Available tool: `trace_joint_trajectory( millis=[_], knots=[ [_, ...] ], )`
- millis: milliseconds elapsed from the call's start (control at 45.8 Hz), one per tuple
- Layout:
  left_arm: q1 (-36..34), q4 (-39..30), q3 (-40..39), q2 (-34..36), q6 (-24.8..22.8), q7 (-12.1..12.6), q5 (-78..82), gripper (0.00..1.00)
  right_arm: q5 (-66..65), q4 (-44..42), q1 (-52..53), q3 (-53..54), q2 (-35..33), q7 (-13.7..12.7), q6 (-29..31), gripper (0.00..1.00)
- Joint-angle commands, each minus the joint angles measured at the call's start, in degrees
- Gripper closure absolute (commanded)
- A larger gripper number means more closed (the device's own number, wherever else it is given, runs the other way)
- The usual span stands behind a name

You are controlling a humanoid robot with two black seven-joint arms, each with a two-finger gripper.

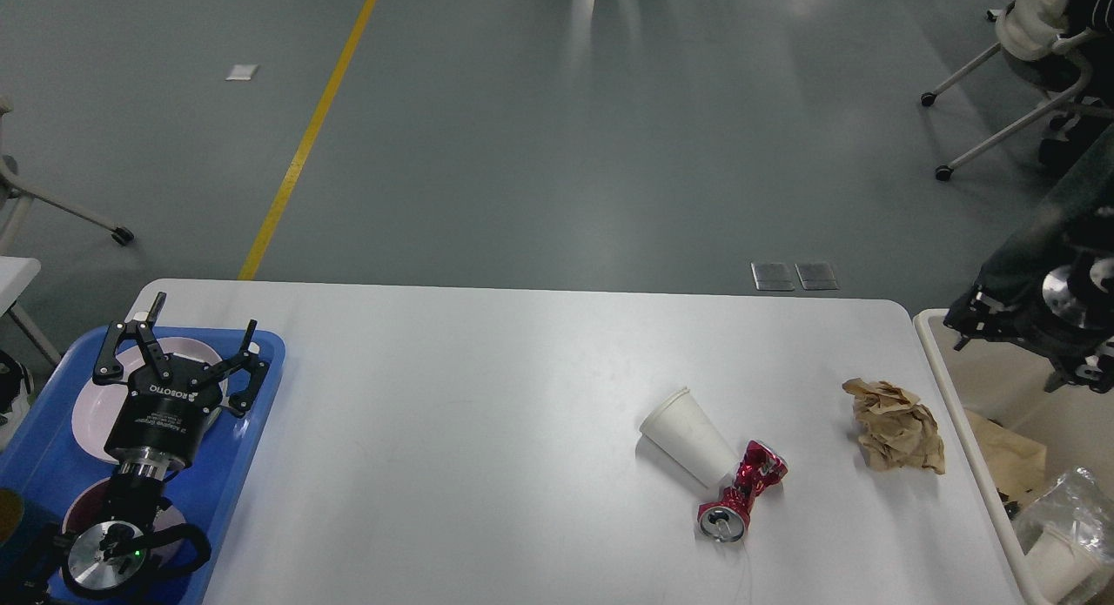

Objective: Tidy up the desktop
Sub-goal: 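Raise the right gripper and move it over the brown paper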

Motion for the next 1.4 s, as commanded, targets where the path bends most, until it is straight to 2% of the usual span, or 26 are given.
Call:
trace_joint_trajectory(
  millis=[0,131,284,393,568,721,852,1005,1224,1377],
  knots=[
    [0.00,0.00,0.00,-0.03,-0.01,0.00,0.00,0.03,-0.10,7.83,12.20,-2.45,3.90,-0.40,9.21,0.00],
    [0.00,0.00,0.00,0.06,0.08,0.00,0.00,0.03,0.08,21.17,26.26,-4.56,9.44,-0.48,12.13,0.00],
    [0.00,0.00,0.00,0.06,0.17,-0.08,0.00,0.03,0.87,35.60,39.63,-4.65,12.52,-0.40,10.98,0.00],
    [0.00,0.00,0.00,0.06,0.26,0.00,0.00,0.03,2.10,43.51,44.82,-4.04,13.23,-0.22,8.18,0.00],
    [0.00,0.00,0.00,-0.03,0.26,0.00,0.00,0.03,2.54,46.86,46.32,-4.74,12.53,-0.04,-2.63,0.04],
    [0.00,0.00,0.00,0.06,0.26,-0.08,0.00,0.03,2.54,46.95,45.97,-5.79,12.09,0.13,-5.28,0.04],
    [0.00,0.00,0.00,-0.03,0.17,0.00,0.00,0.03,1.93,45.64,42.82,-6.23,10.86,0.04,-6.94,0.04],
    [0.00,0.00,0.00,0.06,0.17,0.00,0.00,0.03,1.40,39.41,31.14,-6.76,7.96,-0.04,-13.18,0.03],
    [0.09,0.00,0.00,0.06,0.17,0.00,0.00,0.03,1.31,19.38,6.53,-5.53,8.48,0.04,-19.77,0.02],
    [0.09,0.00,0.00,-0.03,0.17,0.00,0.00,0.03,1.31,4.43,-8.77,1.14,8.13,0.31,-20.92,0.01]
  ],
)
